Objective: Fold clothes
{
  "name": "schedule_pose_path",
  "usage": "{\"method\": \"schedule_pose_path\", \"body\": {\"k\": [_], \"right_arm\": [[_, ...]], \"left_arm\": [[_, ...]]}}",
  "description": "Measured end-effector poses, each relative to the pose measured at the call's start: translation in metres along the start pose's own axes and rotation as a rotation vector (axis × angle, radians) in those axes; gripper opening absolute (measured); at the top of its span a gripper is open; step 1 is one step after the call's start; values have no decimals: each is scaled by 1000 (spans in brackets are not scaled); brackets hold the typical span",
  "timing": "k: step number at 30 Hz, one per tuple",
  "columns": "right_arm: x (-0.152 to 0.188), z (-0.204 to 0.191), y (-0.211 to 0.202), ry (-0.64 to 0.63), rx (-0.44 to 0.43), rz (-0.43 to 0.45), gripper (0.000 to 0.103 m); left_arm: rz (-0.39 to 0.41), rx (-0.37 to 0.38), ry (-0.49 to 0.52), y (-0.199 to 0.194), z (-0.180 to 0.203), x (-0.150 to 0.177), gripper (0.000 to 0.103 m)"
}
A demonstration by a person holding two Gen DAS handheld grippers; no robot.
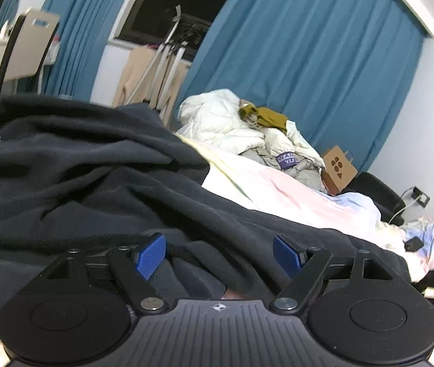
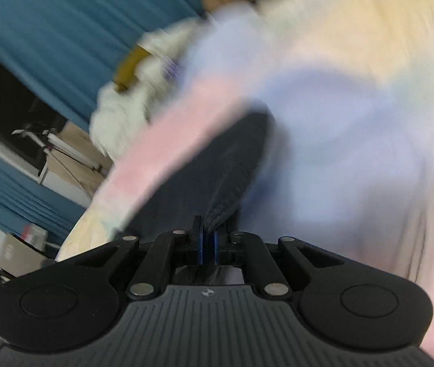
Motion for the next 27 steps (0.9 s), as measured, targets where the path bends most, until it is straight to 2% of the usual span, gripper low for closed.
{"method": "schedule_pose_path", "body": {"k": [3,4,5,6,10,12,15,16,17,19,23,25,27], "right_arm": [[2,6,4,69,-22,-13,13],[1,4,3,68,-28,-5,20],[0,2,2,57,-30,9,35],[1,-1,0,41,-30,23,41],[-9,2,4,11,-27,52,44],[-17,7,11,29,-20,67,45],[-29,16,24,41,-28,76,35],[-32,15,29,26,-29,79,22],[-33,11,32,4,-28,83,17],[-36,2,36,-54,-30,90,12],[-41,-22,38,-188,-42,106,9],[-44,-31,32,-222,-64,142,7],[-51,-35,22,-232,-91,220,7]], "left_arm": [[-25,-14,-76,-2,-11,0,80],[-35,-22,-109,-3,-15,0,81],[-44,-26,-143,-3,-19,-1,81],[-53,-29,-177,-3,-23,-2,81],[-63,-37,-319,-11,-43,-2,83],[-63,-44,-354,-13,-47,-2,83],[-67,-65,-404,-17,-56,-2,85],[-70,-68,-432,-20,-59,-1,86],[-75,-70,-462,-23,-63,-1,87],[-94,-86,-544,-30,-71,1,94],[-95,-112,-693,-47,-84,0,101],[-84,-102,-758,-58,-91,-1,103],[-83,-110,-812,-68,-101,0,103]]}}
Point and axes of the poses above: each gripper's, at about its wrist camera, not at the fingertips, and y roughly the way its jaws point, z to its right, x to its underside, the point moved 3 cm from there along y, roughly the way its jaws point
